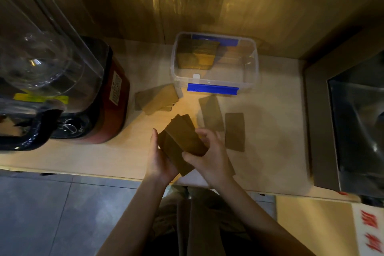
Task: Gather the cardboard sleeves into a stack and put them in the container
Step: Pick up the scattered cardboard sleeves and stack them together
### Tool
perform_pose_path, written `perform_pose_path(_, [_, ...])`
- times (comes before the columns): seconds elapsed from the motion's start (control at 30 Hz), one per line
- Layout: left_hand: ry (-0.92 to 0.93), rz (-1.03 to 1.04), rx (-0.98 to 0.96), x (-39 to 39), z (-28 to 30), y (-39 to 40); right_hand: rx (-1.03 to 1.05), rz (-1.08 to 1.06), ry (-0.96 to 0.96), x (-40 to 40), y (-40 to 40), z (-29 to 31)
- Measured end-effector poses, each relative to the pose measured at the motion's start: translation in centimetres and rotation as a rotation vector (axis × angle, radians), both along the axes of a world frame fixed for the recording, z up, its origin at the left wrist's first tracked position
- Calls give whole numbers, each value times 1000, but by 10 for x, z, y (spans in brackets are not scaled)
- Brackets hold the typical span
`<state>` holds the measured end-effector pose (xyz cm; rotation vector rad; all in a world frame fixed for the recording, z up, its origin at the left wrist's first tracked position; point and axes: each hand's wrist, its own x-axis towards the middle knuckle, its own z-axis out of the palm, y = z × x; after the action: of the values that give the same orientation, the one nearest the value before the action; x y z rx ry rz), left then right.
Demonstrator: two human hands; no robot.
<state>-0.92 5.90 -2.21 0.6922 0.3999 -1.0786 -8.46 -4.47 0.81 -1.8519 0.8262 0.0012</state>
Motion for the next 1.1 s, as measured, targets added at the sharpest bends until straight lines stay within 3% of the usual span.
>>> perform_pose_path(0.23, [-91,-116,-37,-17,1,-17,-123,110,62,-13,9,-3])
perform_pose_path(0.37, [-32,-105,59,-23,1,-21,-168,144,11,-30,15,-14])
perform_pose_path(0.47, [-7,-123,149,-27,-1,-20,-177,265,86,-37,13,-17])
perform_pose_path(0.57, [44,-169,207,-27,-3,-18,-102,352,140,-42,4,-16])
perform_pose_path(0.63, [71,-154,233,-26,-5,-17,-33,240,129,-47,-2,-17])
perform_pose_path(0.7, [120,-104,268,-25,-9,-15,-227,146,221,-55,-8,-29])
perform_pose_path(0.8, [136,-65,290,-24,-11,-12,-568,191,419,-67,-17,-52])
perform_pose_path(1.1, [152,-54,279,-20,-18,1,-634,254,475,-79,-24,-70])
